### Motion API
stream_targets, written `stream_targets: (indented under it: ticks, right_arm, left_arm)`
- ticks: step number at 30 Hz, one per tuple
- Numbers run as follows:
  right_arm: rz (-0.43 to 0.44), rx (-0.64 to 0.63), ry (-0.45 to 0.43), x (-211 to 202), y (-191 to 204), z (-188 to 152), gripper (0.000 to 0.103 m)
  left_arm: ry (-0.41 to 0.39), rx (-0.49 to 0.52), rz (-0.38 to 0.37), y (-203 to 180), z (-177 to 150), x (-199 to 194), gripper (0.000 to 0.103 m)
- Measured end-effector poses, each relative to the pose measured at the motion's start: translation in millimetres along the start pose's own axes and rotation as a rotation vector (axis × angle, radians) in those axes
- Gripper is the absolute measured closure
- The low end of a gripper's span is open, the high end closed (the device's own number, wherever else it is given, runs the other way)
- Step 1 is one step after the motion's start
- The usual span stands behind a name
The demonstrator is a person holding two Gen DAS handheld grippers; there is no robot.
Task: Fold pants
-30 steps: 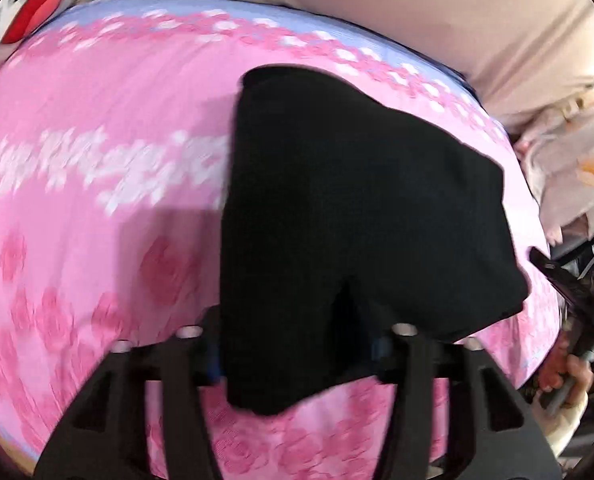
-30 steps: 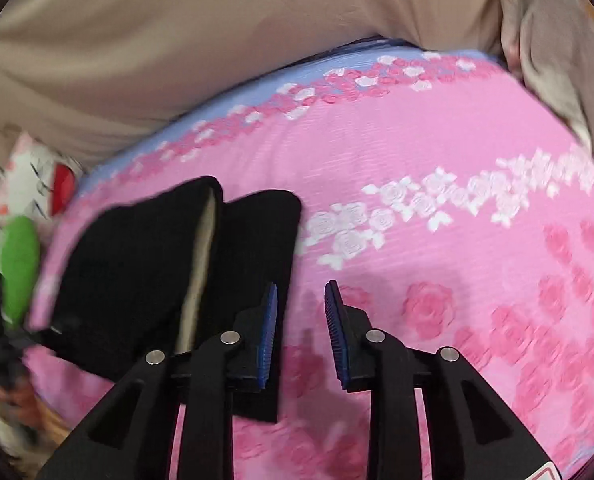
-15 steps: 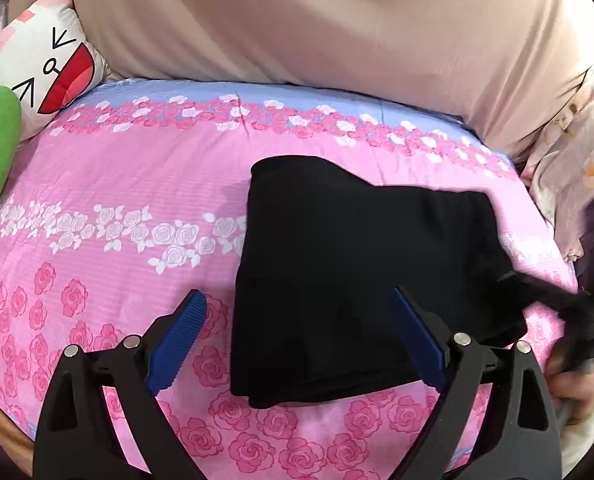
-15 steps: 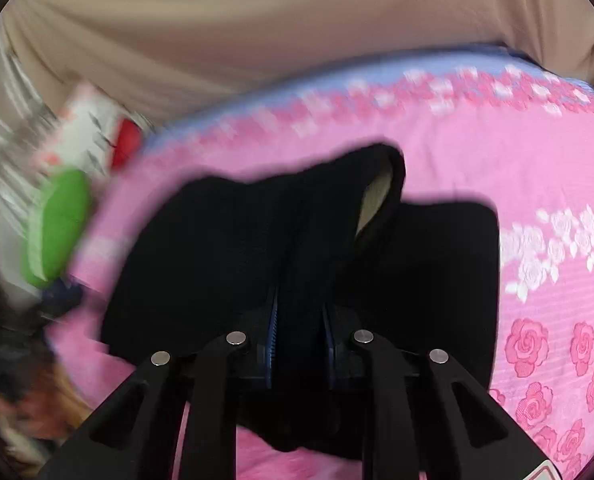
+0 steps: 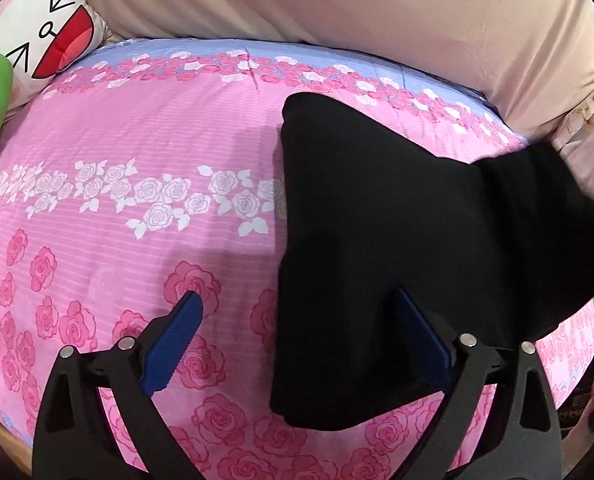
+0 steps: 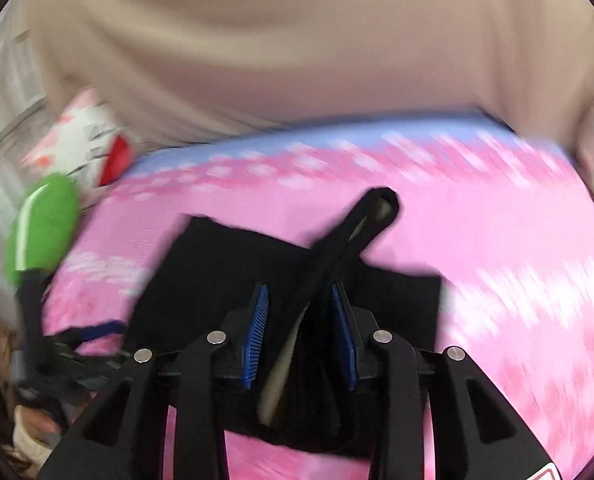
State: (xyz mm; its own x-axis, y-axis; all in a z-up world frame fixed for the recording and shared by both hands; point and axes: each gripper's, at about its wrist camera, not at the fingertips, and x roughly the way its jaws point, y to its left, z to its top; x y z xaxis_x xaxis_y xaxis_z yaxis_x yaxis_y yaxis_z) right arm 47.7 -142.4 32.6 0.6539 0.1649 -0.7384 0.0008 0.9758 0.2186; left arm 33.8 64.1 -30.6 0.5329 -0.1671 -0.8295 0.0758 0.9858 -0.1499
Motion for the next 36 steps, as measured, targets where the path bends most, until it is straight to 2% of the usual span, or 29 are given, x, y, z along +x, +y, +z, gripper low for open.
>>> stream_targets:
  ticks: [1,2,5,8,9,12,15,17,19,20,21,22,24,25,27,28,30,31,32,33,36]
  right_arm:
    - [0.051,-0.027,0.016,12,13,10,0.074]
    - [0.067,-0.043,0.024,21,22,17,0.075]
    - [0.032,-0.106,0.001,41,54,38,0.079]
    - [-0.041,-0.115,-0.08,21,54,41,0.079]
    - [-0.07,-0.111,-0.099,10,52,39,0.076]
    - [-0.155,-0.062,-0.09,-12,24,22,0.044]
    - [-0.144,-0.089,-0.009,-12,18,-16,0.035]
    - [-0.133,-0.106,0.041,-6,26,-37,0.033]
    - [-0.072,-0.11,0.062,4,34,-50,0.029]
    - [-0.074,-0.112,0.06,10,37,-52,0.032]
    - [-0.094,-0.116,0.058,17,36,-52,0.052]
    - [-0.12,-0.11,0.056,21,33,-52,0.09]
    - [-0.196,-0.017,0.081,20,0,-50,0.092]
    - [-0.237,0.026,0.081,15,-20,-52,0.087]
    - [-0.434,0.099,0.075,-2,-55,-57,0.079]
    - [-0.482,0.143,0.051,-15,-69,-58,0.079]
    - [-0.383,0.213,-0.035,-42,-77,-53,0.079]
    - [-0.267,0.223,-0.095,-57,-68,-43,0.079]
    - [-0.219,0.205,-0.114,-61,-60,-38,0.079]
    - [-0.135,0.136,-0.132,-61,-36,-25,0.079]
    - [0.029,-0.006,-0.089,-30,9,-7,0.082]
  left_arm:
    - [0.001,-0.001,-0.001,0,0,1,0.009]
    - [0.004,-0.005,-0.004,1,0,1,0.009]
    - [0.012,0.0,-0.011,2,0,2,0.009]
    - [0.021,0.001,-0.028,5,-2,3,0.008]
    - [0.022,0.001,-0.034,5,-3,4,0.007]
    - [0.034,-0.004,-0.052,5,-4,10,0.006]
    - [0.04,0.0,-0.061,3,-3,13,0.005]
    - [0.038,0.004,-0.053,1,-3,13,0.005]
    - [0.038,0.006,-0.046,0,-4,13,0.005]
    - [0.039,0.005,-0.041,-1,-4,14,0.005]
    - [0.041,0.002,-0.038,-1,-4,14,0.005]
    - [0.044,0.0,-0.035,-1,-4,13,0.005]
    - [0.043,0.006,-0.027,-2,-5,11,0.005]
    - [0.044,0.01,-0.023,-2,-6,10,0.005]
    - [0.052,0.009,-0.02,0,-9,11,0.005]
    - [0.057,0.003,-0.023,1,-10,10,0.005]
    - [0.065,-0.007,-0.035,2,-11,8,0.005]
    - [0.068,-0.011,-0.038,2,-12,7,0.005]
    - [0.067,-0.012,-0.04,2,-12,5,0.005]
    - [0.063,-0.01,-0.038,1,-12,3,0.005]
    - [0.052,-0.004,-0.029,3,-13,-5,0.005]
